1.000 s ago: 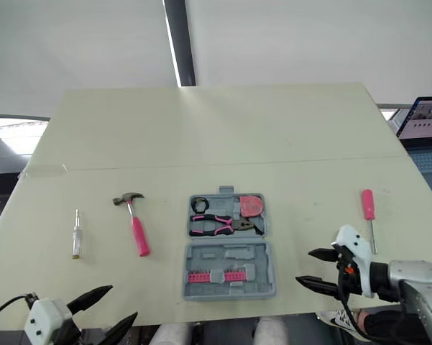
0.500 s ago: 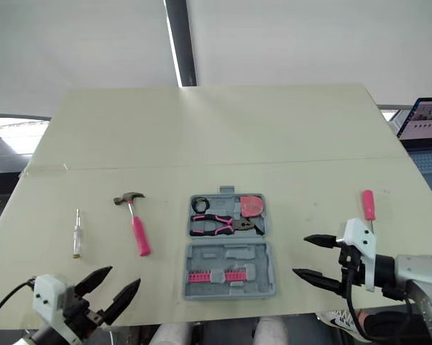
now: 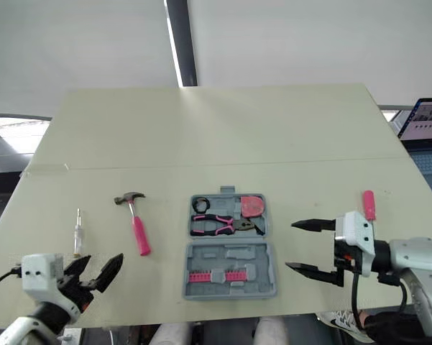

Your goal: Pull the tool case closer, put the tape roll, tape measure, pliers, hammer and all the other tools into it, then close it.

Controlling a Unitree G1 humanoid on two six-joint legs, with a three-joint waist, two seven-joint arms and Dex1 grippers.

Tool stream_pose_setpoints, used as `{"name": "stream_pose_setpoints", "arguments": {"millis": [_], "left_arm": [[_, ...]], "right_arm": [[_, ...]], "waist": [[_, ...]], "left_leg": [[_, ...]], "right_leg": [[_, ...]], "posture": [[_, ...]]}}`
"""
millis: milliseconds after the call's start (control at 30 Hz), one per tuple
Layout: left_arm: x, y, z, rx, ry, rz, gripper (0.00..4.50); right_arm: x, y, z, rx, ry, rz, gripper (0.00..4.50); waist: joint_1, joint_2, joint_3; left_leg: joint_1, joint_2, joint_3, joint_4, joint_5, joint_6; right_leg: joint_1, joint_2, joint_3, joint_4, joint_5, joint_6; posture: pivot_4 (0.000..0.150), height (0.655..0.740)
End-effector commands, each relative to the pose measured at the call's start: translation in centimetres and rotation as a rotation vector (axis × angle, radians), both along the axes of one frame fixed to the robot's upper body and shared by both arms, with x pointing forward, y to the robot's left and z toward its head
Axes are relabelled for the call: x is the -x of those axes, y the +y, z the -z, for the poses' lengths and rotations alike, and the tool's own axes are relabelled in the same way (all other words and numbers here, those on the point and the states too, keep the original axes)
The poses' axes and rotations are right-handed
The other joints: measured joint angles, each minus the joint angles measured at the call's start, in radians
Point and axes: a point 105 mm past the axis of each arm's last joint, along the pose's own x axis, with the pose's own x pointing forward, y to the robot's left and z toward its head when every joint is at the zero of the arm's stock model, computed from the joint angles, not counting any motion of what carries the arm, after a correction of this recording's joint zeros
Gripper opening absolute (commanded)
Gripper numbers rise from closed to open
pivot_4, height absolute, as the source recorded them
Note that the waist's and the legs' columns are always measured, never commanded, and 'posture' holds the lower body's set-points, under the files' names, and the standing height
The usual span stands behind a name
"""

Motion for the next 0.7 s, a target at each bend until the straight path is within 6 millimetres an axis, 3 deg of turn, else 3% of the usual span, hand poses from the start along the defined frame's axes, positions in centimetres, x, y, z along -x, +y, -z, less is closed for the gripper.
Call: {"name": "stream_pose_setpoints", "arguments": {"millis": [33, 133, 333, 700], "left_arm": [[-0.5, 2.4, 0.2, -0.054, 0.033, -0.110, 4.50], [-1.5, 4.5, 0.1, -0.079, 0.037, -0.202, 4.50], [-3.3, 6.5, -0.7, -0.114, 0.043, -0.225, 4.50], [-5.5, 7.0, 0.9, -0.085, 0.145, -0.194, 4.50]], "right_arm": [[-0.3, 0.2, -0.3, 0.012, -0.018, -0.015, 4.45], [-0.7, 0.3, -0.2, 0.017, -0.025, -0.010, 4.45], [-1.2, 0.0, 0.2, 0.032, -0.022, 0.022, 4.45], [-1.3, -0.7, 0.4, 0.039, -0.025, 0.069, 4.45]], "waist": [[-0.002, 0.000, 0.000], [-0.003, 0.000, 0.000], [-0.001, 0.000, 0.000], [-0.002, 0.000, -0.001]], "left_leg": [[0.000, 0.000, 0.000, 0.000, 0.000, 0.000], [0.000, 0.000, 0.000, 0.000, 0.000, 0.000], [0.000, 0.000, 0.000, 0.000, 0.000, 0.000], [0.000, 0.000, 0.000, 0.000, 0.000, -0.001]], "right_leg": [[0.000, 0.000, 0.000, 0.000, 0.000, 0.000], [0.000, 0.000, 0.000, 0.000, 0.000, 0.000], [0.000, 0.000, 0.000, 0.000, 0.000, 0.000], [-0.001, 0.000, 0.000, 0.001, 0.000, 0.000]], "posture": [[0.150, 0.7373], [0.150, 0.7373], [0.150, 0.7373], [0.150, 0.7373]]}}
